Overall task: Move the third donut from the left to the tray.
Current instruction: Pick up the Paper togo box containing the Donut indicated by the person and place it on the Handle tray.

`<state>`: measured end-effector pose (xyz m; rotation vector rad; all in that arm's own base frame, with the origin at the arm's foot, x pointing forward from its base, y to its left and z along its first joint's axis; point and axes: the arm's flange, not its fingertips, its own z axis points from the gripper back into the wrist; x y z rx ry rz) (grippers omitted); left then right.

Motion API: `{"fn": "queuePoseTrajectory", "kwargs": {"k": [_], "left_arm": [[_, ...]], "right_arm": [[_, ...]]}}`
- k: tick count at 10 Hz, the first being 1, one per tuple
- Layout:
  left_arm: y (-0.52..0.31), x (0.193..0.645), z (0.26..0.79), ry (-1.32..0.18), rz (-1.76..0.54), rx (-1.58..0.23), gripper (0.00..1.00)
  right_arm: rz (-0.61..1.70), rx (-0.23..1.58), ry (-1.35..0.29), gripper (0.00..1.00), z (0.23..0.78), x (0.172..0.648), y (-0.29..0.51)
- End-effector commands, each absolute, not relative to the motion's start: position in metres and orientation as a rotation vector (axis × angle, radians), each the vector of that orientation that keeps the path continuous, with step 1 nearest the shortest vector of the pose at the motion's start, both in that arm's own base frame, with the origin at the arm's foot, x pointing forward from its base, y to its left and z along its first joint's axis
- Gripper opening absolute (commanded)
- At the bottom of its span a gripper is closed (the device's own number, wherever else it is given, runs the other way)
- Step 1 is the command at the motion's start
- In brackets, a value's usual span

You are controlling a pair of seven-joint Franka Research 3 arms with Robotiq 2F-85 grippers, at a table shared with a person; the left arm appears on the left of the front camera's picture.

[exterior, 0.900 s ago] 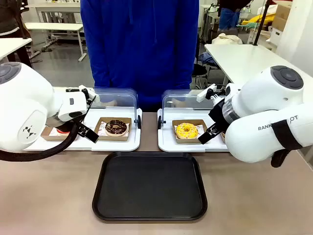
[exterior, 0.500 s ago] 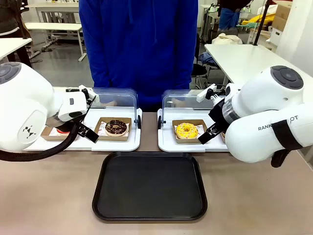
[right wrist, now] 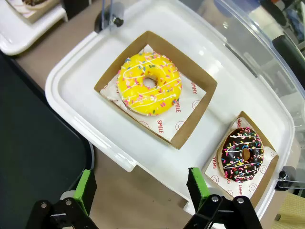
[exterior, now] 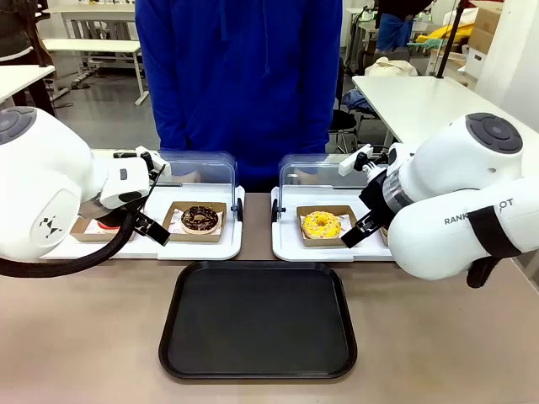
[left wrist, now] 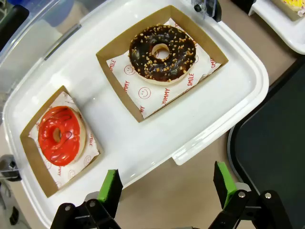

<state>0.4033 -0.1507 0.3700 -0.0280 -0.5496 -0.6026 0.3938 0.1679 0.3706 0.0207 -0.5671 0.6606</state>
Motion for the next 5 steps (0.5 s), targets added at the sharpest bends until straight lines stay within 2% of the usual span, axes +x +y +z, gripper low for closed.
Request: {"fn": "queuePoseTrajectory", "kwargs": {"k": [1,2,5], "left_arm": [[-0.151,0.403,0.37,-0.55,-0.603,-0.028,1.0],[-0.134,0.408,0.398,-0.563,-0.634,-0.057,1.0],[-0.057,0.425,0.49,-0.571,-0.713,-0.258,1.0]], "right_arm": [[0.661,0.021,-0.567,1.0,0.371,0.394,0.168],[0.647,0.029,-0.581,1.0,0.406,0.397,0.159],[0.686,0.21,-0.611,1.0,0.499,0.406,0.092]]}}
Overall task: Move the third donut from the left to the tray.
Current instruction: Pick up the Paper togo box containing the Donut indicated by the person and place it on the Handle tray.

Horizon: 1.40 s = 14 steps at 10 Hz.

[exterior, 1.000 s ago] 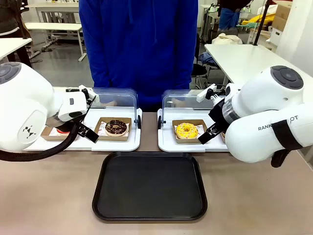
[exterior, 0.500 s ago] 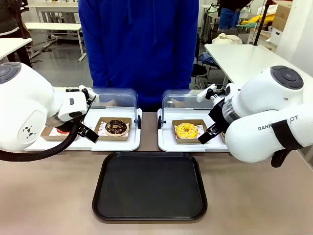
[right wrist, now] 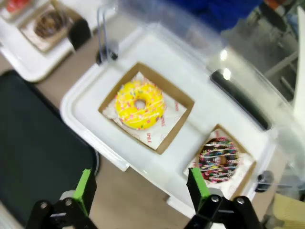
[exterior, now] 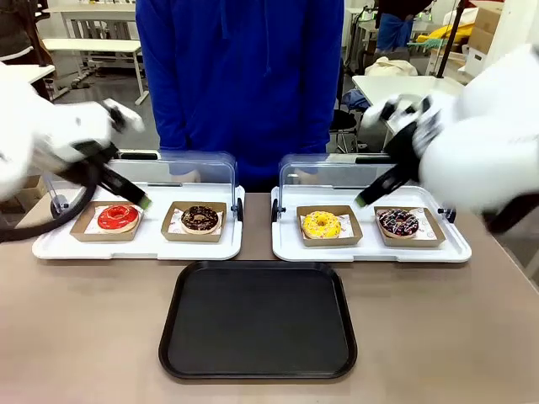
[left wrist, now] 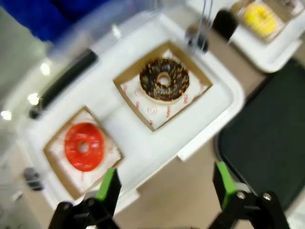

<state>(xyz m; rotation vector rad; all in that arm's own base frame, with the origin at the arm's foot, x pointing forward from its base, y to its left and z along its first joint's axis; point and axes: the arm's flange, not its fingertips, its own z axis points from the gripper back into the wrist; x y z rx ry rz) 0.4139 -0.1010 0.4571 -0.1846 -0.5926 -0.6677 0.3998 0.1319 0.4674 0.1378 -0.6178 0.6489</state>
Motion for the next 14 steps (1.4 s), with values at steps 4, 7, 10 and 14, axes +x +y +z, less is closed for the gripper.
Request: {"fn": "queuePoseTrajectory", "kwargs": {"k": [4,7,10,14], "left_arm": [[0.089,0.427,0.523,-0.633,-0.869,-0.52,1.0],[0.168,0.402,0.519,-0.808,-1.022,-0.676,1.0],[0.154,0.373,0.527,-0.925,-1.098,-0.665,1.0],[0.147,0.361,0.534,-0.93,-1.074,-0.667,1.0]], "right_arm": [[0.759,0.501,-0.763,1.0,0.537,0.412,-0.064],[0.846,0.696,-0.929,1.0,0.512,0.402,-0.16],[0.815,0.777,-1.042,1.0,0.497,0.379,-0.208],[0.791,0.803,-1.053,1.0,0.495,0.375,-0.212]]}}
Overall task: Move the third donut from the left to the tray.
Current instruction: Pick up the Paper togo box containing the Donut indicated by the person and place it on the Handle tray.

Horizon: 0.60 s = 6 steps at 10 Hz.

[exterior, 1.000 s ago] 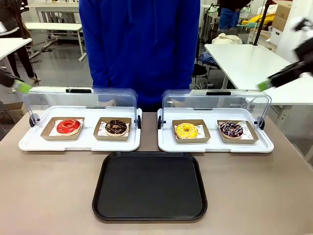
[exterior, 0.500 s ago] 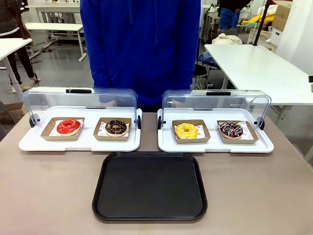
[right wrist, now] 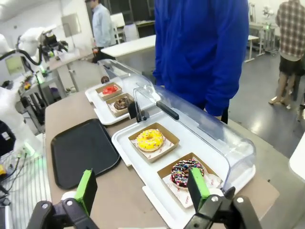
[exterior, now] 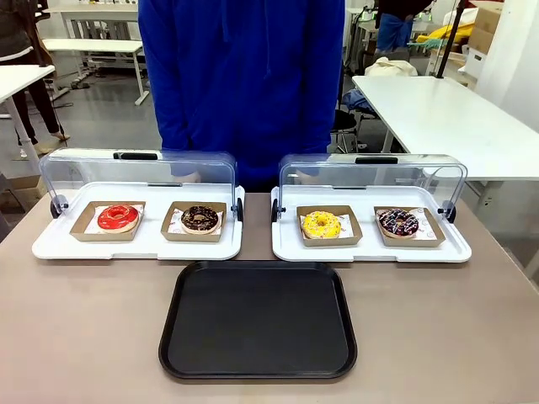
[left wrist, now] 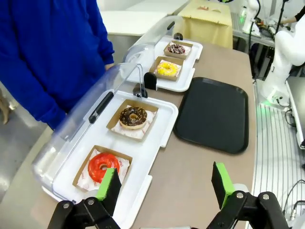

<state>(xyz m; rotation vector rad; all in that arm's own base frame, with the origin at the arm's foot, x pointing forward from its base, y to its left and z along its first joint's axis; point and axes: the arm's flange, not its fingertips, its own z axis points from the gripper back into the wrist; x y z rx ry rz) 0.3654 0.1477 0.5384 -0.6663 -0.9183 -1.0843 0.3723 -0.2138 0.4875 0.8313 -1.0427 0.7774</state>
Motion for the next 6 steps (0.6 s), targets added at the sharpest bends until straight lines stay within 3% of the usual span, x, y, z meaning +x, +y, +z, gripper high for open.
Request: {"fn": "queuePoseTrajectory", "kwargs": {"k": [1,6], "left_arm": [[0.1483,0.3681,0.5379,-0.924,-1.09,-0.67,1.0],[0.1483,0.3681,0.5379,-0.924,-1.09,-0.67,1.0]], "right_arm": [[0.784,0.823,-1.052,1.0,0.4892,0.3684,-0.2159],[0.784,0.823,-1.052,1.0,0.4892,0.3684,-0.2159]]}}
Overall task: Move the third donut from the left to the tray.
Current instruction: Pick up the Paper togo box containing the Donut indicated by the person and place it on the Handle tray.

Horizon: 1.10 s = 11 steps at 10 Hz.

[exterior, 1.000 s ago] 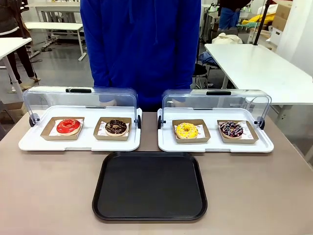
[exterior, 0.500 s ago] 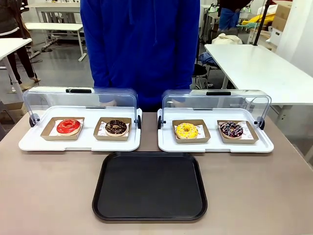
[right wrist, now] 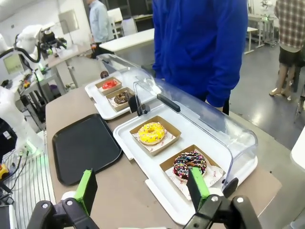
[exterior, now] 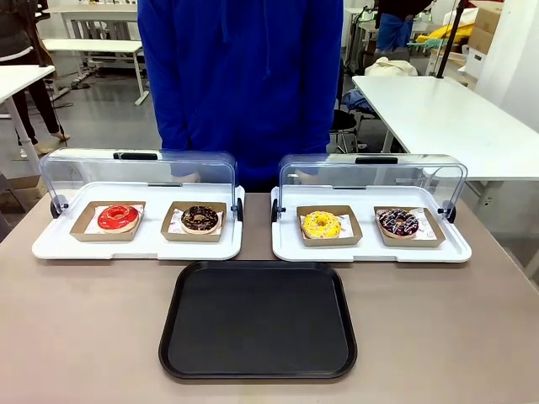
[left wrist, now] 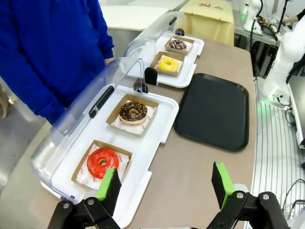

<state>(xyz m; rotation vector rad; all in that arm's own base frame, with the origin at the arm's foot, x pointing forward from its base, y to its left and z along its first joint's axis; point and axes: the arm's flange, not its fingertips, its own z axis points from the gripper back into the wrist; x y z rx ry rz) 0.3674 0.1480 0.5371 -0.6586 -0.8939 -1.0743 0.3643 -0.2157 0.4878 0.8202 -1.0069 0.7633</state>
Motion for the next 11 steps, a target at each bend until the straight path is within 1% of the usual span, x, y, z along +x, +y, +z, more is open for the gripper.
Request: {"fn": "queuePoseTrajectory", "kwargs": {"k": [1,11], "left_arm": [[0.1483,0.3681,0.5379,-0.924,-1.09,-0.67,1.0],[0.1483,0.3681,0.5379,-0.924,-1.09,-0.67,1.0]], "right_arm": [[0.784,0.823,-1.052,1.0,0.4892,0.3684,-0.2159],[0.784,0.823,-1.052,1.0,0.4892,0.3684,-0.2159]]}}
